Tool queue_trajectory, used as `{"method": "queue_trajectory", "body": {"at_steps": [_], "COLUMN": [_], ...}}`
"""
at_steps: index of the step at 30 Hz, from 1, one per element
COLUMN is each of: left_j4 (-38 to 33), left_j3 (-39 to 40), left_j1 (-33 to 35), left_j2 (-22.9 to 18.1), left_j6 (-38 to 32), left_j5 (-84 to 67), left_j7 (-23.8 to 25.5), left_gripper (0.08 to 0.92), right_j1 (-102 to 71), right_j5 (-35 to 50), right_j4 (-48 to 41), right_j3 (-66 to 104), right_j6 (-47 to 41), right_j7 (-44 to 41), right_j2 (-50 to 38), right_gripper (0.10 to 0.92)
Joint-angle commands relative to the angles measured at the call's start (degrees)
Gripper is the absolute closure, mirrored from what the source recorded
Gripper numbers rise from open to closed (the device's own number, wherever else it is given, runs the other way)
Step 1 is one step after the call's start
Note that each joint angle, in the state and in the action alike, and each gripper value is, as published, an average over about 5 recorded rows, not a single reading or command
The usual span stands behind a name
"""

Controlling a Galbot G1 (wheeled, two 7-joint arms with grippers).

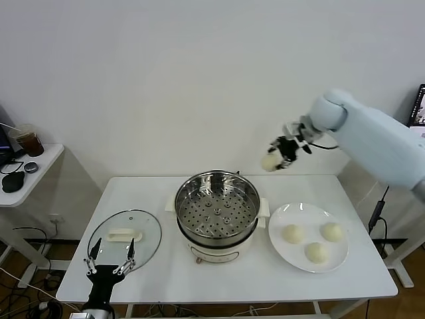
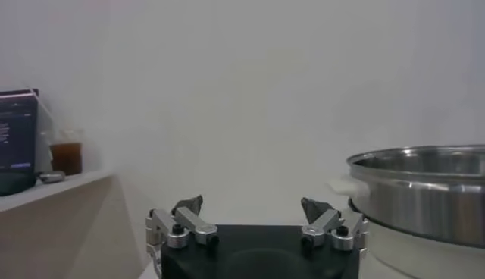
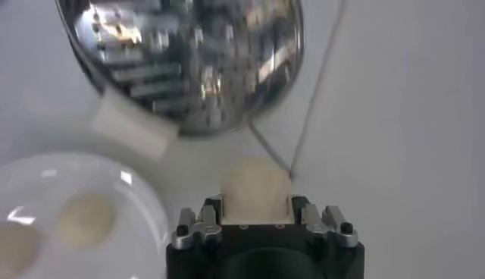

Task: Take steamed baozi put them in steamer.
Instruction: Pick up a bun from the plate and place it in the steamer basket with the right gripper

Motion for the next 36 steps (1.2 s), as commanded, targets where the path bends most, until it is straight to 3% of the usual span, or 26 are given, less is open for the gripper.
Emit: {"method": "queue_trajectory", "body": {"at_steps": [1, 7, 20, 36], "left_j4": [-0.5, -1.0, -0.8, -0.3], "left_j3": [-0.3, -1.6, -3.4, -3.7], "left_j1": [0.4, 1.0, 1.6, 1.4], "left_j2": [-0.1, -0.3, -1.1, -1.3], "left_j6": [-0.1, -0.5, -1.2, -1.4], "left_j5": [-0.5, -0.3, -0.4, -0.2], "left_j7": [0.1, 0.1, 0.3, 0.2], "left_gripper": [0.177, 0.177, 0.177, 0.177], "right_j1": [5.7, 3.0, -4.6, -9.8], "right_j5": [4.6, -5.2, -22.3, -32.5], "right_j4": [2.3, -3.0, -13.7, -20.3], "right_j3": [-6.6, -9.1, -9.0, -3.6], "right_j6": [3.5, 12.8, 30.8, 38.6], "right_j7": [0.2, 0.2, 4.1, 8.5], "right_j2": [9.2, 16.5, 21.8, 22.7], "right_gripper": [0.478, 0.474, 0.462, 0.423]}}
